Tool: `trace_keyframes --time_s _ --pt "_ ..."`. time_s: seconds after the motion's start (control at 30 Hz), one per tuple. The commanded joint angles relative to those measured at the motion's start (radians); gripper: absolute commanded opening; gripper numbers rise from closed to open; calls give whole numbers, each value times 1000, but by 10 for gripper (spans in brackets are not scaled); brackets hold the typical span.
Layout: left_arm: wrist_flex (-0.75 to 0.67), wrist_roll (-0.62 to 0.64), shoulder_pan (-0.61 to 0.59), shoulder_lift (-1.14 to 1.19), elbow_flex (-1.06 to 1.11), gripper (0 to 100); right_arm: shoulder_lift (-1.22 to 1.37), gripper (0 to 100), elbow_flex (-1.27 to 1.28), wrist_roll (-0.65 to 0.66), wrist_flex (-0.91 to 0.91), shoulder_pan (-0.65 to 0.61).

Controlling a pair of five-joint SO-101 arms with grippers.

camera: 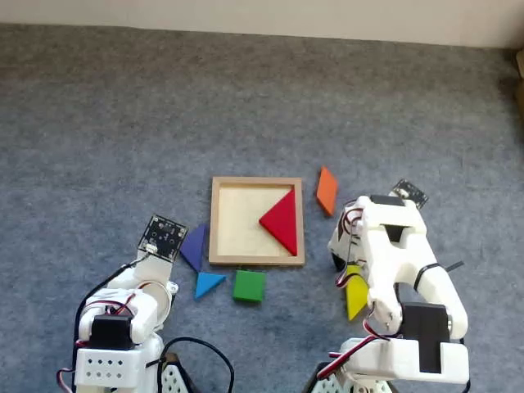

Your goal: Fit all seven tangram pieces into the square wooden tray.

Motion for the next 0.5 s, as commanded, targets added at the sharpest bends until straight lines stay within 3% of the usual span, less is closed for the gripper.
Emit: trace_keyframes --time_s 0.0,0.27,0.47 --pt "5 -12 -8 -50 19 7 -7 206 -13 -5 -27 39" --pt "5 -12 -8 -50 19 7 -15 203 -13 -3 -24 33" --pt "5 -12 -8 -50 19 7 -177 202 2 37 -24 24"
